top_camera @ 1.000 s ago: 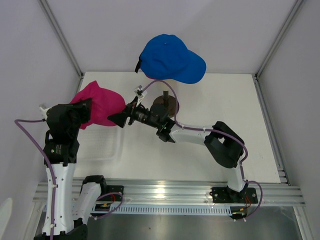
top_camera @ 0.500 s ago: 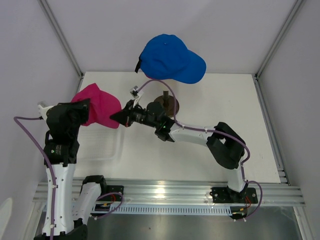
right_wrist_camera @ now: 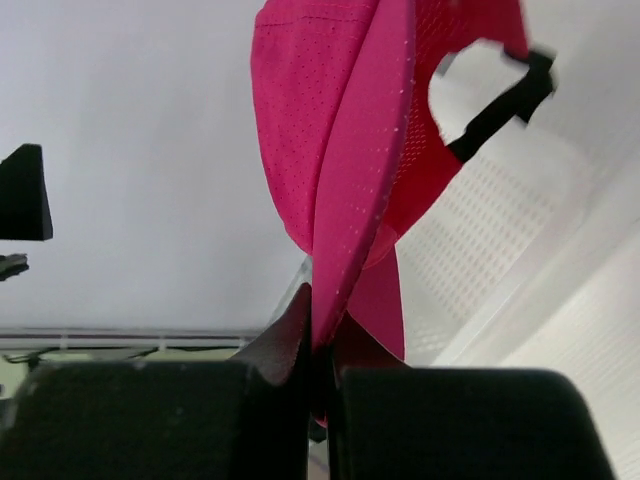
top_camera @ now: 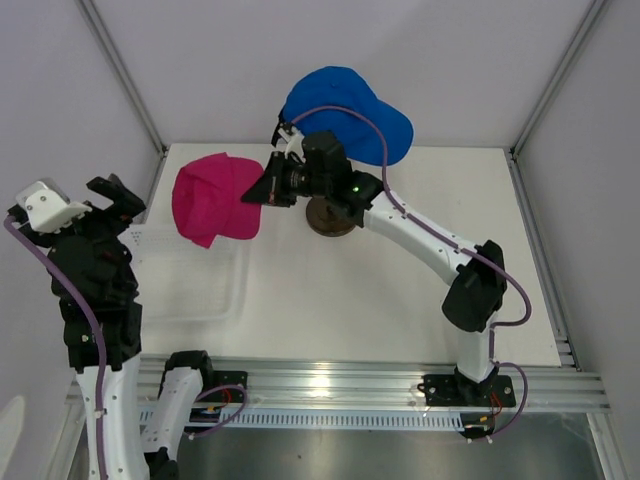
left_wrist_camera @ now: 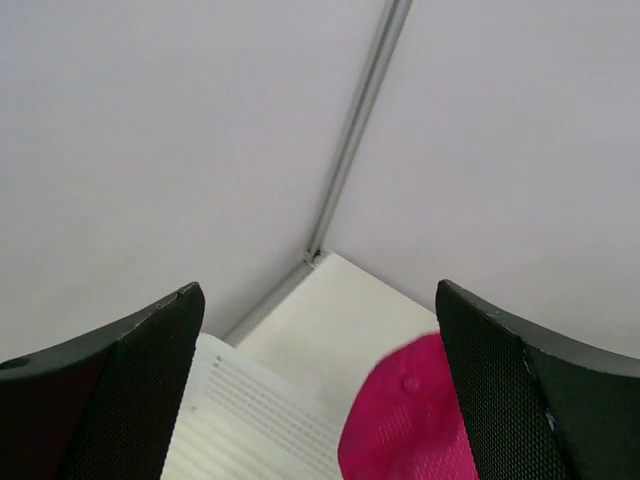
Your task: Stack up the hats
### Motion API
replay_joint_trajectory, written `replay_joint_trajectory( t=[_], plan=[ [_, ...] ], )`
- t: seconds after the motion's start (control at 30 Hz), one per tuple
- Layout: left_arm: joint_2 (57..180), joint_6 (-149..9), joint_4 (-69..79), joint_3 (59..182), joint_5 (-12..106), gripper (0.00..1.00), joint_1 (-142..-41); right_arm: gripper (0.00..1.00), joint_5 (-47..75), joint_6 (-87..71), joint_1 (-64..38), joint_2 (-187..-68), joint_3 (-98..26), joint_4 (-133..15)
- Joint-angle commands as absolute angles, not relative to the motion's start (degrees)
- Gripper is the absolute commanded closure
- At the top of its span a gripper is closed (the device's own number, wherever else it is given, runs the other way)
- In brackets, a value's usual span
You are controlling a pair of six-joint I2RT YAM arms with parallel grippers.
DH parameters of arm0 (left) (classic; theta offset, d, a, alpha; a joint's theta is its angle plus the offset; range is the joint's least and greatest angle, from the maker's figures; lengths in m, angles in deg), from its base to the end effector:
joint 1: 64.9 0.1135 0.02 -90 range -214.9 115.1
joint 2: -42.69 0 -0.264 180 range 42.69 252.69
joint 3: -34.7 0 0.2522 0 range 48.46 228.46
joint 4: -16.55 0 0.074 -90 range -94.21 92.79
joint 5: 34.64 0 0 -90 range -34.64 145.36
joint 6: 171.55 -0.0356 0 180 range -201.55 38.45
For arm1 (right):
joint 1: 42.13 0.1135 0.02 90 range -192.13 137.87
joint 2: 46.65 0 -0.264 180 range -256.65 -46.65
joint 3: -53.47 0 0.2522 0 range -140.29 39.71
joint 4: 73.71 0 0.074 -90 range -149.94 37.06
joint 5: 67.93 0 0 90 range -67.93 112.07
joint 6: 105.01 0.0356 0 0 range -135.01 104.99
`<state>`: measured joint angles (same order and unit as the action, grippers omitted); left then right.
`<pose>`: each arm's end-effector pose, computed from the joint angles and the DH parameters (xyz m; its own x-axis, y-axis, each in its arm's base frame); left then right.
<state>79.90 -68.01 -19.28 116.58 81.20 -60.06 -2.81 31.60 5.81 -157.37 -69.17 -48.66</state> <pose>0.0922 0.0234 0.4667 0.2671 -0.1889 -0.9450 -0.4552 0.8396 -0.2965 0.2995 0.3543 0.3884 -0.7935 0.1047 -0.5996 -0.5407 0.3311 0.7734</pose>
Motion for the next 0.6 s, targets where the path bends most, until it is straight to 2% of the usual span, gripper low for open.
replay_joint_trajectory(
  t=[0.0, 0.17, 0.2, 0.27, 0.4, 0.47, 0.57],
  plan=[
    [79.2, -81.2, -12.8, 117.3, 86.3, 0.0, -59.5, 1.0, -4.9, 41.0, 8.4, -154.9, -72.0, -41.4],
    [80.0, -80.5, -12.7, 116.9, 83.8, 0.01, -59.5, 1.0, -1.7, 34.3, 11.3, -157.7, -86.2, -29.8],
    [79.9, -80.1, -12.6, 116.4, 83.1, 0.01, -59.5, 1.0, 3.2, 32.1, 13.4, -158.8, -93.3, -26.8],
    [79.7, -78.2, -12.2, 115.3, 82.4, 0.01, -59.5, 1.0, 14.6, 23.5, 18.1, -161.7, -98.4, -21.9],
    [79.5, -77.0, -12.0, 114.3, 80.1, 0.01, -59.5, 1.0, 10.1, 21.9, 19.0, -164.8, -99.9, -22.8],
    [78.9, -77.0, -11.4, 113.8, 80.1, 0.0, -59.5, 1.0, 11.9, 19.7, 19.3, -164.8, -101.0, -22.0],
    [78.3, -76.8, -10.6, 112.9, 80.1, 0.01, -59.6, 1.0, 21.0, 16.6, 19.4, -162.6, -102.2, -22.0]
  ],
)
